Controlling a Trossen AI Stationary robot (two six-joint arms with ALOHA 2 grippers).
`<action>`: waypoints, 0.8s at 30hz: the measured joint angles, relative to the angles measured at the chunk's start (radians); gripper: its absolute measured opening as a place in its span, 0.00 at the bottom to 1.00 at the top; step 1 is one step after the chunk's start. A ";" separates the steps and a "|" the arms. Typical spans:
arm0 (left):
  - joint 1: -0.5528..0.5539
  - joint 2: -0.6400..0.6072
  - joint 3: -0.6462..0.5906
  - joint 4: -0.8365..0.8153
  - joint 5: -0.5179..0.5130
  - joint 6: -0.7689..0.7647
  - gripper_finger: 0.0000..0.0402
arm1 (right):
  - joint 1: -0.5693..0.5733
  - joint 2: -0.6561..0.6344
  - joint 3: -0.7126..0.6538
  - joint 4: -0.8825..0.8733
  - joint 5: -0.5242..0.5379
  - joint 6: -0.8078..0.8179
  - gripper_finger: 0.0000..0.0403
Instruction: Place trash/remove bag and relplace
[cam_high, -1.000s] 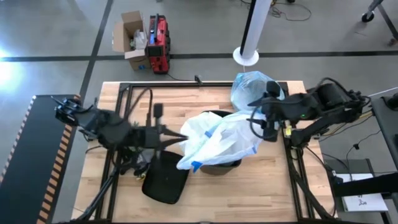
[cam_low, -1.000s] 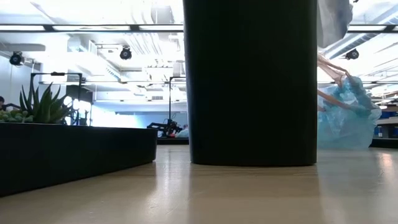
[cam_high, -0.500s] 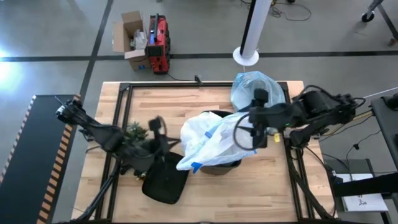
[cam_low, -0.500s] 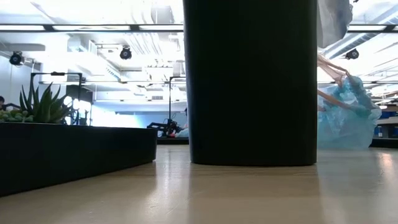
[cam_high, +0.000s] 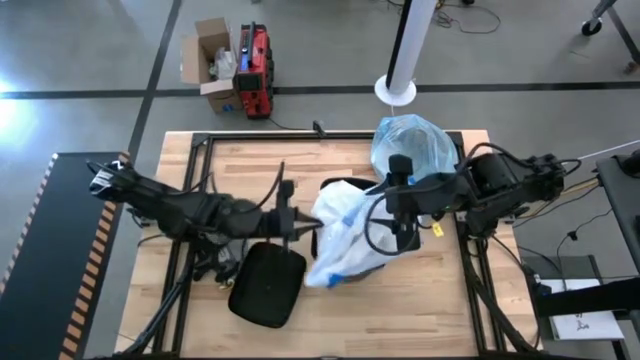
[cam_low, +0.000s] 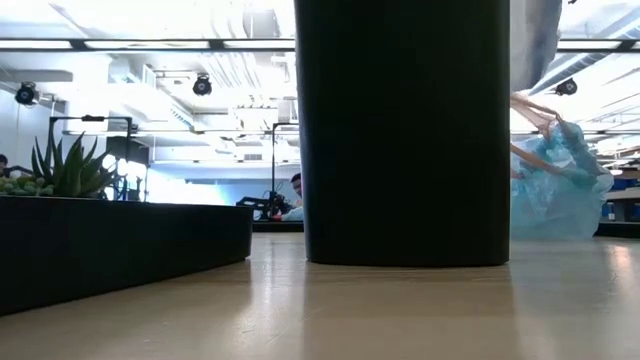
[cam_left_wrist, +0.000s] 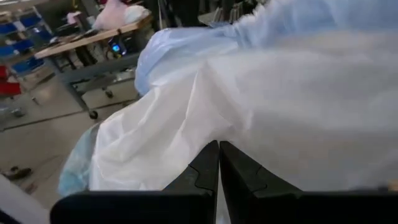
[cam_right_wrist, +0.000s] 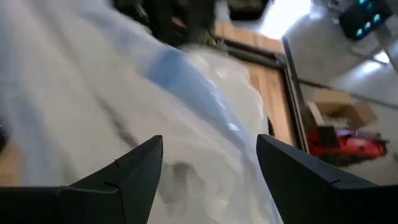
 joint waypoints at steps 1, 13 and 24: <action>0.017 0.000 -0.013 0.020 0.027 -0.001 0.00 | 0.000 0.000 0.000 0.005 0.000 -0.013 0.61; 0.064 0.000 -0.100 0.183 0.273 -0.018 0.00 | -0.094 0.084 0.000 0.160 0.000 -0.126 0.61; -0.094 -0.156 -0.100 0.020 0.238 0.003 0.00 | -0.132 0.175 0.000 -0.122 -0.161 0.006 0.58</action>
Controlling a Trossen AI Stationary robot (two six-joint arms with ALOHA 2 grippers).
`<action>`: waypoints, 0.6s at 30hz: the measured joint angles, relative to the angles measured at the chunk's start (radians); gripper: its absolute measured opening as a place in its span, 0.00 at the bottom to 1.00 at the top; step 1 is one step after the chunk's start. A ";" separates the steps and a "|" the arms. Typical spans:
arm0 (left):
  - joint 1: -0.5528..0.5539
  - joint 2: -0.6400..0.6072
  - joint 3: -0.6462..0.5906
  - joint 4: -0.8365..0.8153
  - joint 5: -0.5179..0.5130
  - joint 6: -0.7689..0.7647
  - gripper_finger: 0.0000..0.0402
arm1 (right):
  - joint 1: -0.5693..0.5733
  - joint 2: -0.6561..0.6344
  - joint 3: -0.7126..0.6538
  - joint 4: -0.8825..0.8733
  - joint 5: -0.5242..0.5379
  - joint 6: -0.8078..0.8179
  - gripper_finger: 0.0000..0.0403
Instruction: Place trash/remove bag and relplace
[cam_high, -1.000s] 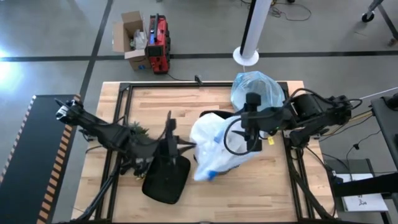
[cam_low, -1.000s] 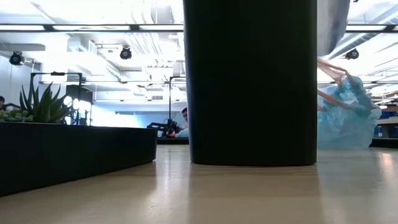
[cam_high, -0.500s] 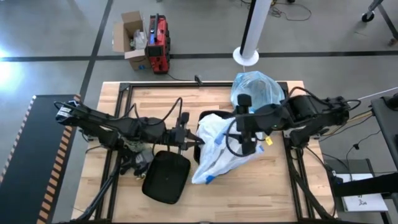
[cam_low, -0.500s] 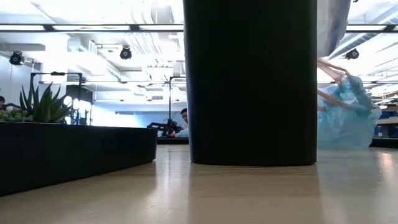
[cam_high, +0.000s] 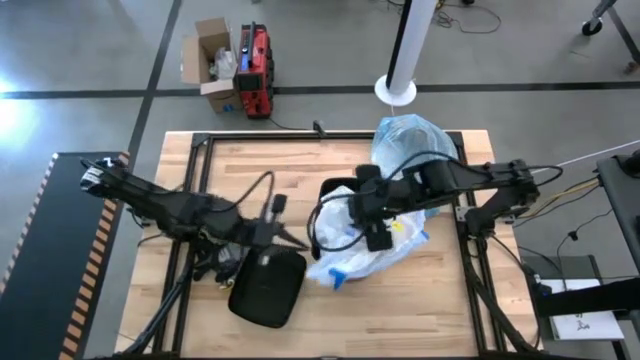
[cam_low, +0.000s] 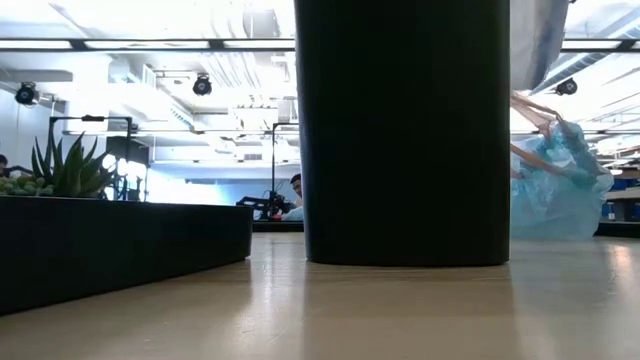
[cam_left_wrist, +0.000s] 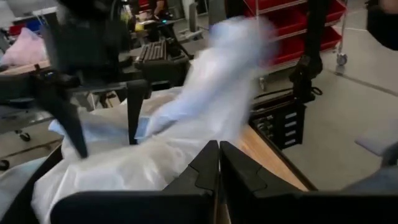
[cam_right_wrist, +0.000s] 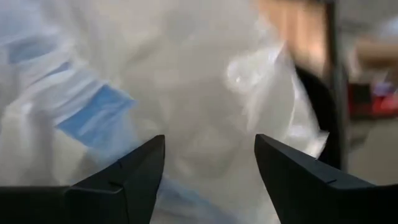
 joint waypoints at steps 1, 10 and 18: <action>-0.020 -0.025 0.000 -0.024 -0.021 -0.004 0.00 | 0.000 -0.004 0.000 -0.040 -0.002 0.032 0.58; -0.159 -0.130 -0.009 -0.136 -0.320 -0.024 0.00 | 0.000 -0.109 0.011 0.144 0.053 0.022 0.61; -0.158 -0.063 -0.011 -0.139 -0.460 0.007 0.00 | -0.058 -0.041 0.011 0.448 0.027 -0.095 0.57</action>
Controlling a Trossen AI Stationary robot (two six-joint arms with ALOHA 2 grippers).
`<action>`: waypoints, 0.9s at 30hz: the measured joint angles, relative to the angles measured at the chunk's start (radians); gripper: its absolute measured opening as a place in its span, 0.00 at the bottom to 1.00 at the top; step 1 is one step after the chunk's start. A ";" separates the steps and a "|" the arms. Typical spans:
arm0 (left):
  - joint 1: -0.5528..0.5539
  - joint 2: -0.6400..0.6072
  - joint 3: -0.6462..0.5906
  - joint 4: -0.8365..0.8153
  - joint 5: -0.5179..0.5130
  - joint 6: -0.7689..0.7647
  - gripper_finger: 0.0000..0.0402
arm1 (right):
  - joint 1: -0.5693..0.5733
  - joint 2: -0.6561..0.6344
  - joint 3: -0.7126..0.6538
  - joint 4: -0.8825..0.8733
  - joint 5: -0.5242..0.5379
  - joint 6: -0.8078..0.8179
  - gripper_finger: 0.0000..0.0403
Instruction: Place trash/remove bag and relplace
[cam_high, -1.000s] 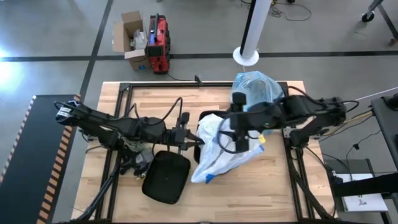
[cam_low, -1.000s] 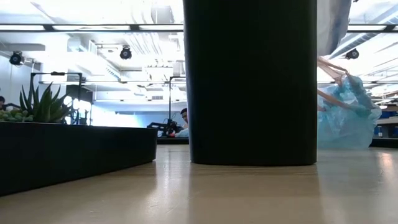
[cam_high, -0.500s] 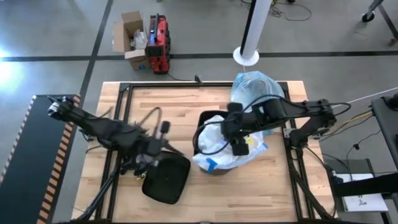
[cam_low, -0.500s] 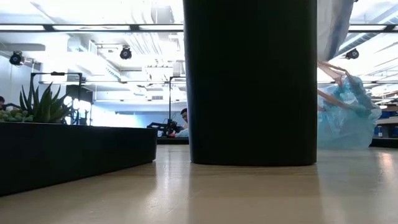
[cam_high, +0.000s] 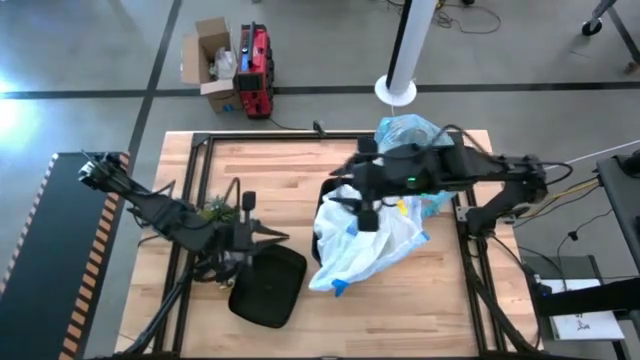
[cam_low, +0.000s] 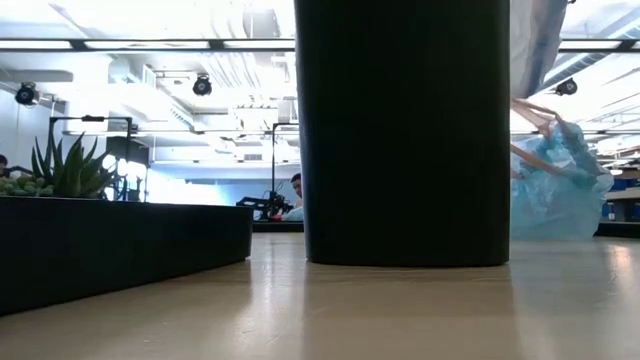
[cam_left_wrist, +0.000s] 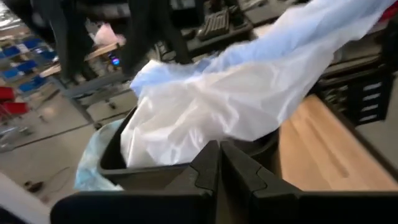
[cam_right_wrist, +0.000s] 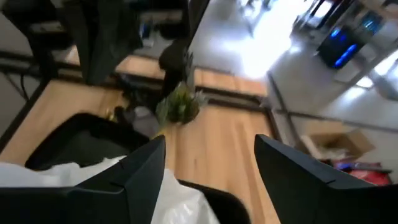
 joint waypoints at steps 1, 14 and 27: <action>0.000 0.005 0.000 -0.007 -0.009 0.000 0.00 | -0.007 0.020 -0.001 -0.010 -0.020 0.012 0.56; -0.029 0.019 0.000 -0.200 -0.013 -0.167 0.00 | -0.025 0.169 -0.002 -0.472 -0.109 0.213 0.60; -0.033 0.064 0.000 -0.184 -0.013 -0.176 0.02 | -0.025 0.236 -0.010 -0.338 -0.088 0.158 0.64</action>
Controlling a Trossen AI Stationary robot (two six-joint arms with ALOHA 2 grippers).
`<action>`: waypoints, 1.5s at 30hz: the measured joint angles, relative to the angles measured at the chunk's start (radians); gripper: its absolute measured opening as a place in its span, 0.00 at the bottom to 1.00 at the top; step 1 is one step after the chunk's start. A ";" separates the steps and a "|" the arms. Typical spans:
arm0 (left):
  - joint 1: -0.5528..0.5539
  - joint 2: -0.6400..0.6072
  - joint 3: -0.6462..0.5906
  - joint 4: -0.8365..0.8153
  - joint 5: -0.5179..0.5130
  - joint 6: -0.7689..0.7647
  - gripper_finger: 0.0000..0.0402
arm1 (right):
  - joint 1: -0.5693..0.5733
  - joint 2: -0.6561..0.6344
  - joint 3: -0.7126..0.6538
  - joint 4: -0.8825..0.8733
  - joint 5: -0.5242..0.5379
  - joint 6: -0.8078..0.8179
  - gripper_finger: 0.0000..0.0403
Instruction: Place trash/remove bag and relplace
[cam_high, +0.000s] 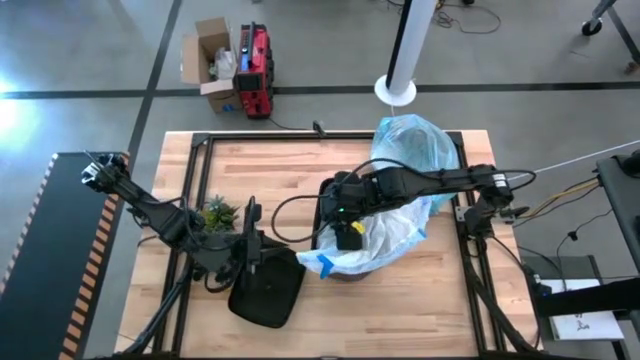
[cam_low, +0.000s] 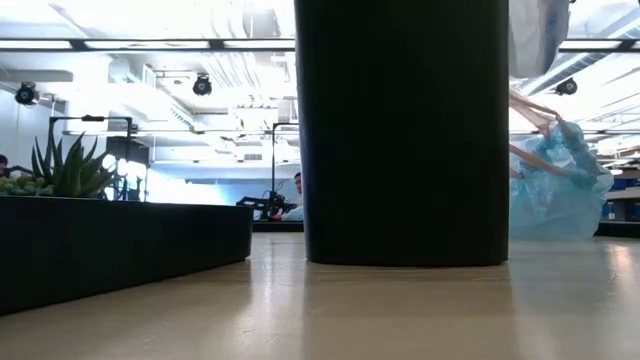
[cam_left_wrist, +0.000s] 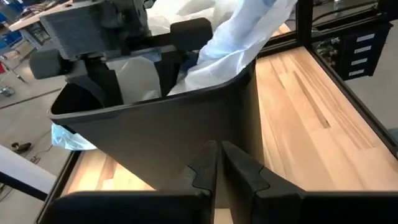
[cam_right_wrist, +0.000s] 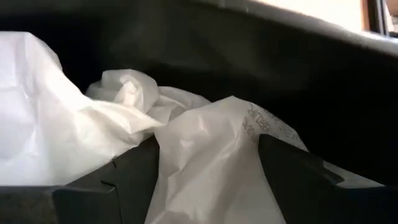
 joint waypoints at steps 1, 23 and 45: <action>0.000 0.003 0.000 0.000 0.000 0.000 0.02 | 0.000 0.001 0.011 -0.017 0.015 -0.002 0.64; -0.014 0.061 0.000 0.488 0.171 0.281 0.02 | 0.113 -0.241 0.120 -0.209 0.004 0.066 0.71; -0.131 0.191 0.000 0.535 0.089 0.368 0.02 | 0.446 -0.127 0.067 0.003 0.066 0.101 0.71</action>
